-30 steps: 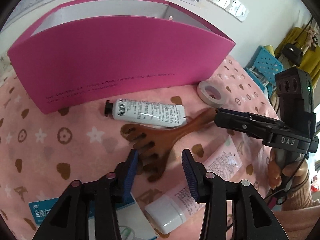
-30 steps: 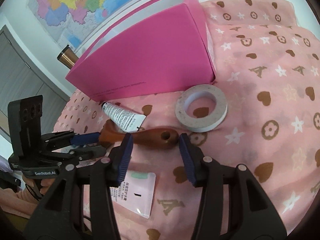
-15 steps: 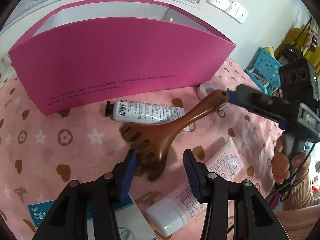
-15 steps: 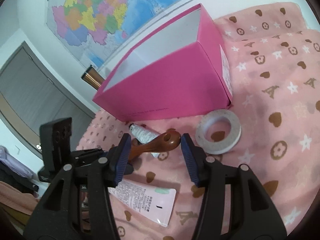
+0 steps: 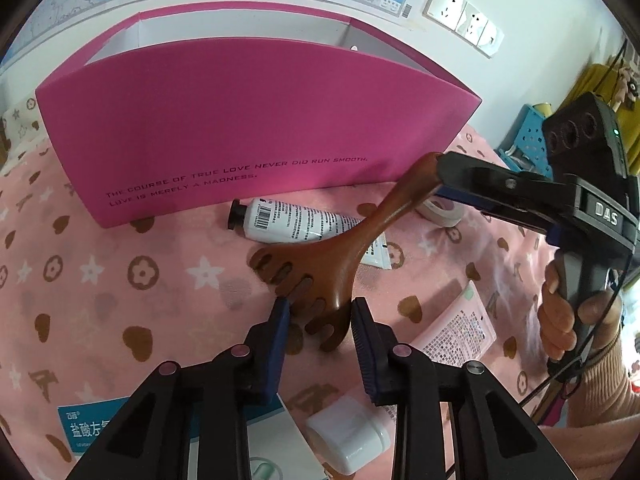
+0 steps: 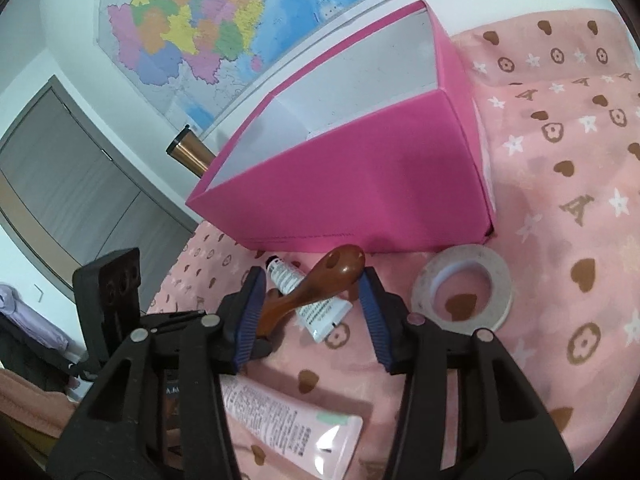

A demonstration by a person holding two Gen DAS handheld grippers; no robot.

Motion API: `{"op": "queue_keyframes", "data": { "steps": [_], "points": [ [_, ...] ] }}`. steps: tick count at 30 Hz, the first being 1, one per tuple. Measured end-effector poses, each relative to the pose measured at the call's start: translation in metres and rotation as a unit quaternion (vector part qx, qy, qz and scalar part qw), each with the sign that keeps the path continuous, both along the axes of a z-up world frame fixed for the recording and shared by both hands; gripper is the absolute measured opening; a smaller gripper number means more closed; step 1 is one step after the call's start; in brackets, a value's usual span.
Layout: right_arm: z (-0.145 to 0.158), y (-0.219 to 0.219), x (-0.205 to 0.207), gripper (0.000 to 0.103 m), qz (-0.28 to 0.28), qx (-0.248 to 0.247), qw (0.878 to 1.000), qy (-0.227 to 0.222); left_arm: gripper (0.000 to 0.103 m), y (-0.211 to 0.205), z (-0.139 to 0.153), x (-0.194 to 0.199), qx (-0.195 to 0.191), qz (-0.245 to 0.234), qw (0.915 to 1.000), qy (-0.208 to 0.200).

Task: Organize rigid objects
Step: 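Grasp the wooden massage comb by its handle with the right gripper, then lift the wooden massage comb and carry it over the magenta box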

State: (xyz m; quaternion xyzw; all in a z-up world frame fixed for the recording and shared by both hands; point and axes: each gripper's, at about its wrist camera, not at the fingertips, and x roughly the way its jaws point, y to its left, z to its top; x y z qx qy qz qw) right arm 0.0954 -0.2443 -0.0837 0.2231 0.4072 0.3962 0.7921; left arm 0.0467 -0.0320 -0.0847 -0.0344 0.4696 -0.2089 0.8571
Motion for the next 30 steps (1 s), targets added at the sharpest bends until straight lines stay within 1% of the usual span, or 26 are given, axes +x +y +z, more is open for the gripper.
{"op": "queue_keyframes", "data": {
  "steps": [4,5,8,13,20,27,30],
  "points": [
    [-0.003,0.01,0.006,0.051,0.004,-0.009,1.0,0.009,0.031,0.001,-0.001,-0.003,-0.004,0.0,1.0,-0.002],
    [-0.004,0.012,0.008,0.049,0.005,-0.011,1.0,0.01,0.031,0.001,-0.002,-0.004,-0.005,0.001,1.0,-0.002],
    [-0.007,0.016,0.01,0.028,0.006,-0.013,1.0,0.016,0.031,0.001,-0.002,-0.006,-0.01,0.002,0.9999,0.0],
    [-0.001,0.015,0.007,0.025,0.007,-0.006,1.0,0.009,0.031,-0.001,-0.003,-0.01,-0.017,0.006,0.9998,0.004],
    [0.011,0.012,-0.001,0.019,0.008,0.034,0.999,0.01,0.032,-0.003,-0.003,-0.01,-0.037,0.018,0.9991,0.014],
    [0.025,0.013,-0.009,0.019,0.01,0.06,0.998,0.009,0.032,-0.007,-0.002,-0.006,-0.039,0.018,0.999,0.013],
    [0.031,0.01,-0.009,0.019,0.011,0.08,0.997,0.012,0.032,-0.003,0.006,-0.006,-0.045,0.019,0.9988,0.006]
  ]
}}
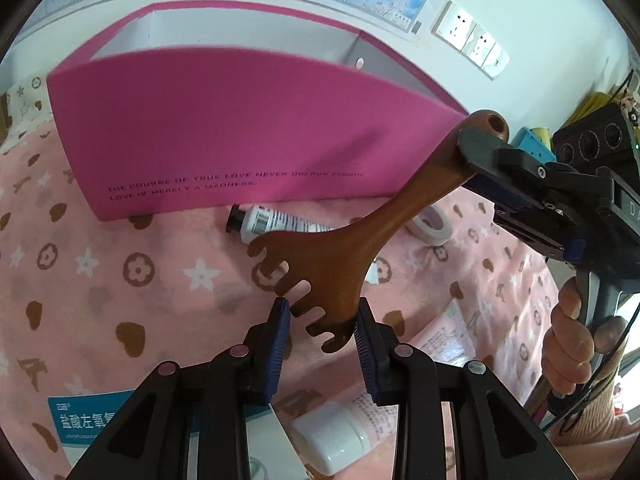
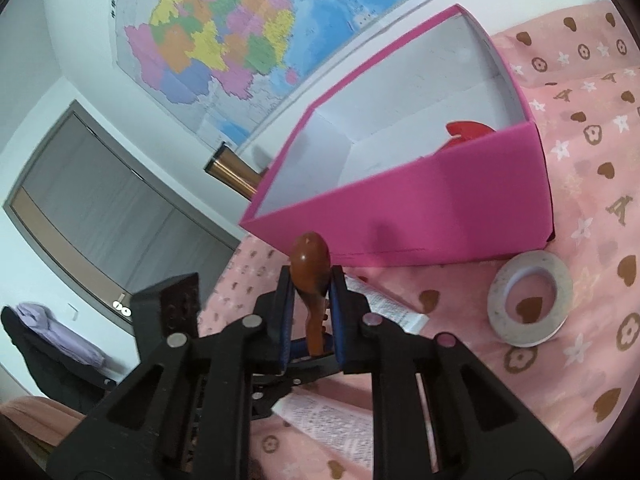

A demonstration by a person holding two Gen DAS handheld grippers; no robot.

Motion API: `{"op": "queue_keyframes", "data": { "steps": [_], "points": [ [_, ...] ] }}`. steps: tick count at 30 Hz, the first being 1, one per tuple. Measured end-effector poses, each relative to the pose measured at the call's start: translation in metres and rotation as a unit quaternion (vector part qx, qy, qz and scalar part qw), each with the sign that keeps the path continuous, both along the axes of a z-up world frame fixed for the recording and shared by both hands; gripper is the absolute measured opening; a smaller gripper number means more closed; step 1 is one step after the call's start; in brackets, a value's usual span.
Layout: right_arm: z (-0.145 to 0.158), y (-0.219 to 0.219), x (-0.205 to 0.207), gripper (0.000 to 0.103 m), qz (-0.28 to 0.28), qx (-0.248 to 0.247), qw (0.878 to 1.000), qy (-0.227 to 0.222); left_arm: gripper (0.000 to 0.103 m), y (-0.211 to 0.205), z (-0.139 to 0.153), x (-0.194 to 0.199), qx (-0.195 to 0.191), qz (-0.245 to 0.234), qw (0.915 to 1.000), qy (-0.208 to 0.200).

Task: Organize rigid objects
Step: 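Lift the wooden massage comb and carry it over the magenta box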

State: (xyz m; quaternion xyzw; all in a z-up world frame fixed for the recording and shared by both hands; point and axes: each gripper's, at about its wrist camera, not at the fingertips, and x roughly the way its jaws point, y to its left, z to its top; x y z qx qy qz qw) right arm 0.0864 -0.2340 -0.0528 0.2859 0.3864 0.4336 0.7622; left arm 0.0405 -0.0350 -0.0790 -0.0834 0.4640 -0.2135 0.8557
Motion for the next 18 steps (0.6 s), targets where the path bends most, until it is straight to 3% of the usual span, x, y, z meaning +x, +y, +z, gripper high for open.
{"op": "queue_keyframes", "data": {
  "steps": [12,18],
  "points": [
    [0.065,-0.01,0.009,0.019,-0.013,0.039,0.997,-0.061,0.031,0.008,0.085,0.012,0.014,-0.012,0.9943,-0.105],
    [0.08,-0.02,0.032,0.018,-0.033,0.056,0.995,-0.07,0.031,-0.001,0.108,0.039,0.035,-0.019,0.9908,-0.13]
  ]
}}
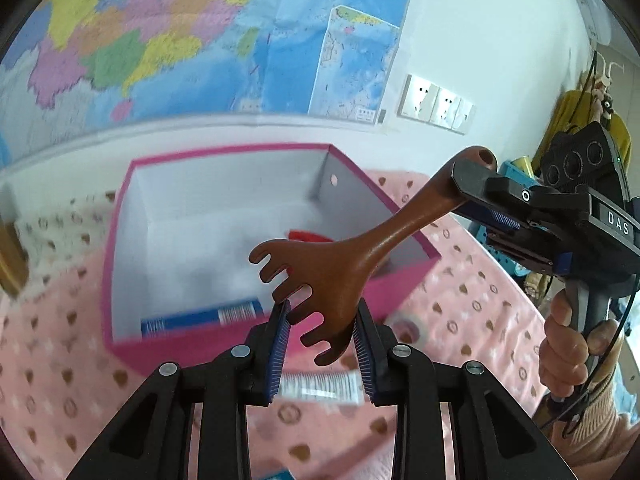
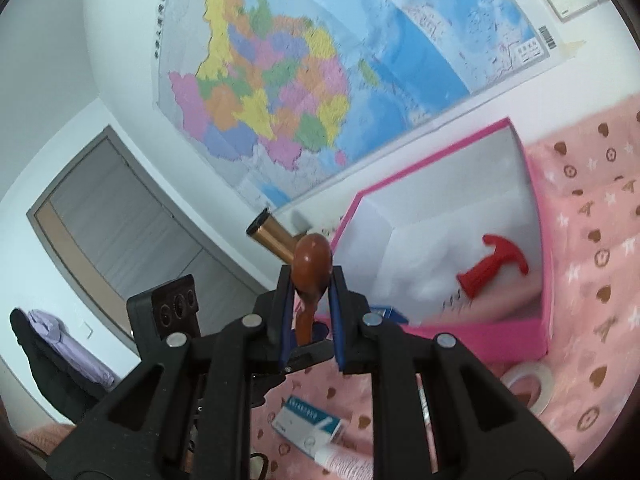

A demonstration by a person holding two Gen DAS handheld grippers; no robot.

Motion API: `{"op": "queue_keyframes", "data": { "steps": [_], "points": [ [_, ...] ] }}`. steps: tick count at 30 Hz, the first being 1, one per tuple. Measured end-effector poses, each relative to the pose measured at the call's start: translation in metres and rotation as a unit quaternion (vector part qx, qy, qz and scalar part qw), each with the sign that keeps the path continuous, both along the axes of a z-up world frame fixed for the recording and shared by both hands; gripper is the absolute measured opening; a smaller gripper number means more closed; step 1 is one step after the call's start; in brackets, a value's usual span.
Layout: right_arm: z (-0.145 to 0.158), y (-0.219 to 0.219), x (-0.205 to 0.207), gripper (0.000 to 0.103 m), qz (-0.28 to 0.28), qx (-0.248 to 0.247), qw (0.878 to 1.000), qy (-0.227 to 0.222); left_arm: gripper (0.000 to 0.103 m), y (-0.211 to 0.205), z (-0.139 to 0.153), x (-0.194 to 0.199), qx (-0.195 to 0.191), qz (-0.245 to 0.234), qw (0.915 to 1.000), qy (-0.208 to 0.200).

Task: Organize rigid objects
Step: 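Lift the wooden massage comb and carry it over the magenta box, then lower the massage comb into the magenta box and open the right gripper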

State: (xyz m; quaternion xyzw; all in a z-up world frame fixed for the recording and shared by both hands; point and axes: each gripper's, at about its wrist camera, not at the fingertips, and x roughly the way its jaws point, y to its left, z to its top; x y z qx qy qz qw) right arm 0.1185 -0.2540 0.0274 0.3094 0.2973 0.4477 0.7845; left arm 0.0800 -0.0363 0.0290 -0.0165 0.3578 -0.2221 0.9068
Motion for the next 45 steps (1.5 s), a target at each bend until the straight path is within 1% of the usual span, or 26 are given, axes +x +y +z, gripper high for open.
{"op": "queue_keyframes", "data": {
  "steps": [3,7,14,16,17,19,20,21,24,26,30,35,36,37,38,41,45],
  "points": [
    [-0.001,-0.004,0.011,0.019,-0.013,-0.003,1.0,0.006,0.031,-0.006,0.002,0.017,0.008,-0.005,1.0,0.001],
    [-0.01,-0.01,0.029,0.019,-0.026,-0.002,0.999,0.023,0.031,-0.015,-0.003,0.035,0.023,-0.009,0.9997,0.009],
    [-0.023,-0.01,0.047,0.019,-0.036,-0.034,0.998,0.042,0.031,-0.023,-0.023,0.059,0.038,-0.01,0.9985,0.039],
    [-0.028,-0.009,0.051,0.02,-0.043,-0.051,0.997,0.048,0.031,-0.024,-0.028,0.064,0.041,-0.008,0.998,0.047],
    [-0.029,-0.009,0.052,0.022,-0.048,-0.063,0.996,0.051,0.031,-0.024,-0.03,0.066,0.042,-0.008,0.9978,0.05],
    [-0.033,-0.008,0.054,0.027,-0.067,-0.102,0.991,0.053,0.031,-0.024,-0.032,0.067,0.046,-0.007,0.9977,0.05],
    [-0.034,-0.007,0.054,0.032,-0.077,-0.122,0.988,0.052,0.031,-0.024,-0.032,0.066,0.048,-0.006,0.9976,0.049],
    [-0.036,-0.006,0.054,0.037,-0.094,-0.157,0.982,0.056,0.031,-0.023,-0.031,0.065,0.049,-0.005,0.9977,0.047],
    [-0.039,-0.01,0.052,0.039,-0.115,-0.191,0.973,0.056,0.031,-0.02,-0.03,0.062,0.043,-0.003,0.9981,0.044],
    [-0.039,-0.011,0.047,0.039,-0.119,-0.203,0.971,0.049,0.031,-0.018,-0.028,0.059,0.042,0.001,0.9984,0.038],
    [-0.036,-0.018,0.039,0.04,-0.128,-0.214,0.967,0.043,0.031,-0.016,-0.024,0.05,0.042,0.004,0.9989,0.023],
    [-0.037,-0.028,0.026,0.04,-0.126,-0.199,0.971,0.046,0.032,-0.012,-0.015,0.028,0.029,-0.002,0.9996,0.001],
    [-0.036,-0.028,0.024,0.04,-0.124,-0.199,0.971,0.046,0.034,-0.011,-0.013,0.024,0.027,-0.003,0.9996,-0.001],
    [-0.036,-0.028,0.02,0.04,-0.122,-0.197,0.972,0.045,0.038,-0.009,-0.011,0.02,0.025,-0.004,0.9997,-0.006],
    [-0.036,-0.029,0.016,0.04,-0.12,-0.196,0.972,0.044,0.04,-0.008,-0.01,0.015,0.022,-0.006,0.9997,-0.009],
    [-0.036,-0.031,0.006,0.04,-0.111,-0.194,0.974,0.041,0.042,-0.004,-0.007,0.0,0.016,-0.012,0.9996,-0.02],
    [-0.036,-0.034,-0.009,0.041,-0.104,-0.195,0.975,0.037,0.044,-0.001,-0.009,-0.013,0.011,-0.014,0.9996,-0.019]
  ]
}}
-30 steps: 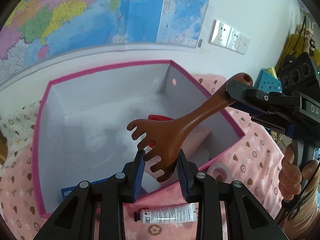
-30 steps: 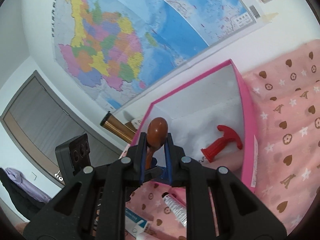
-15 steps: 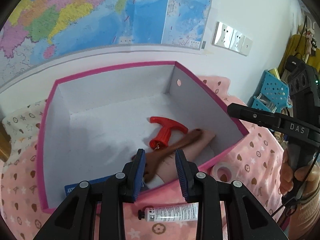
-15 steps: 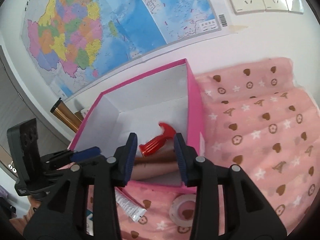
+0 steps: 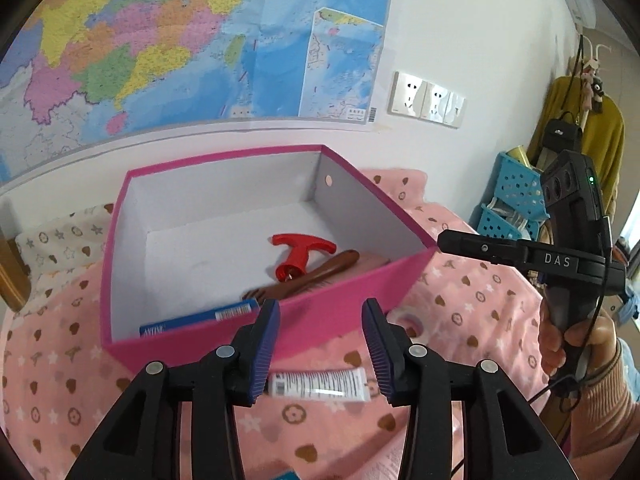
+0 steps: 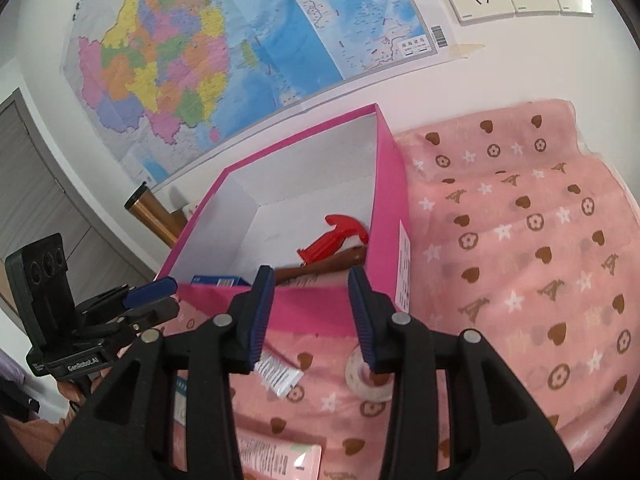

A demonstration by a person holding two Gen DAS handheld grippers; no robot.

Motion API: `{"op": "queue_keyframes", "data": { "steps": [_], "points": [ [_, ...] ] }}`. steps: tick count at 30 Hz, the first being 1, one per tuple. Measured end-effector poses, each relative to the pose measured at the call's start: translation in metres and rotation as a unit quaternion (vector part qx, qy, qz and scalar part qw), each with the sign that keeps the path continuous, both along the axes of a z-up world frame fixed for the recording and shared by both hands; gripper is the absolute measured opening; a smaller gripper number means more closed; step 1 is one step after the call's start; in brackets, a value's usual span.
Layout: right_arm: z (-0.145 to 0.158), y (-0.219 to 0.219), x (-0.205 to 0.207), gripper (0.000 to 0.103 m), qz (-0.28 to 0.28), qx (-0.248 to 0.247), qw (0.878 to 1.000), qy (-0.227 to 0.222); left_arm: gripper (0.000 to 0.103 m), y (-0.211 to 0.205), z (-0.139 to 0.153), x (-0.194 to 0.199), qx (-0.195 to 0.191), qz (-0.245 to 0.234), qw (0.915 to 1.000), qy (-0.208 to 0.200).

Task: Organize rigid objects
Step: 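Lower the massage comb into the magenta box and open the right gripper, then move the right gripper to the pink-and-white tube with green label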

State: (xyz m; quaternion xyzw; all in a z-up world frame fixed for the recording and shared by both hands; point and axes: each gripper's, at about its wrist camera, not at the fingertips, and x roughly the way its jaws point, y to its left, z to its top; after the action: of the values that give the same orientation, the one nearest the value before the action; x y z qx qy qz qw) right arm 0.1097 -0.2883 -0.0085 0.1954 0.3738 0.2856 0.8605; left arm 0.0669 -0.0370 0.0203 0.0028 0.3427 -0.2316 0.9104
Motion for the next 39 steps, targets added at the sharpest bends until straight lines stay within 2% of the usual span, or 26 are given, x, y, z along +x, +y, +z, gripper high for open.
{"op": "queue_keyframes", "data": {
  "steps": [11,21,25,29,39],
  "points": [
    [-0.018,0.0,-0.029,0.042,0.037,-0.008,0.999,0.023,0.044,0.006,-0.029,-0.029,-0.023,-0.004,0.9986,0.048],
    [-0.058,0.012,-0.064,0.045,0.089,-0.041,0.992,0.073,0.044,0.012,-0.054,-0.062,-0.013,-0.018,0.9961,0.085],
    [-0.067,0.011,-0.073,0.046,0.095,-0.044,0.991,0.085,0.044,0.013,-0.062,-0.079,0.001,-0.026,0.9949,0.098],
    [-0.073,0.01,-0.08,0.053,0.096,-0.045,0.99,0.09,0.044,0.015,-0.071,-0.089,-0.001,-0.022,0.9933,0.114],
    [-0.082,0.019,-0.089,0.054,0.107,-0.048,0.988,0.096,0.044,0.012,-0.084,-0.095,-0.007,-0.017,0.9905,0.136]
  ]
}}
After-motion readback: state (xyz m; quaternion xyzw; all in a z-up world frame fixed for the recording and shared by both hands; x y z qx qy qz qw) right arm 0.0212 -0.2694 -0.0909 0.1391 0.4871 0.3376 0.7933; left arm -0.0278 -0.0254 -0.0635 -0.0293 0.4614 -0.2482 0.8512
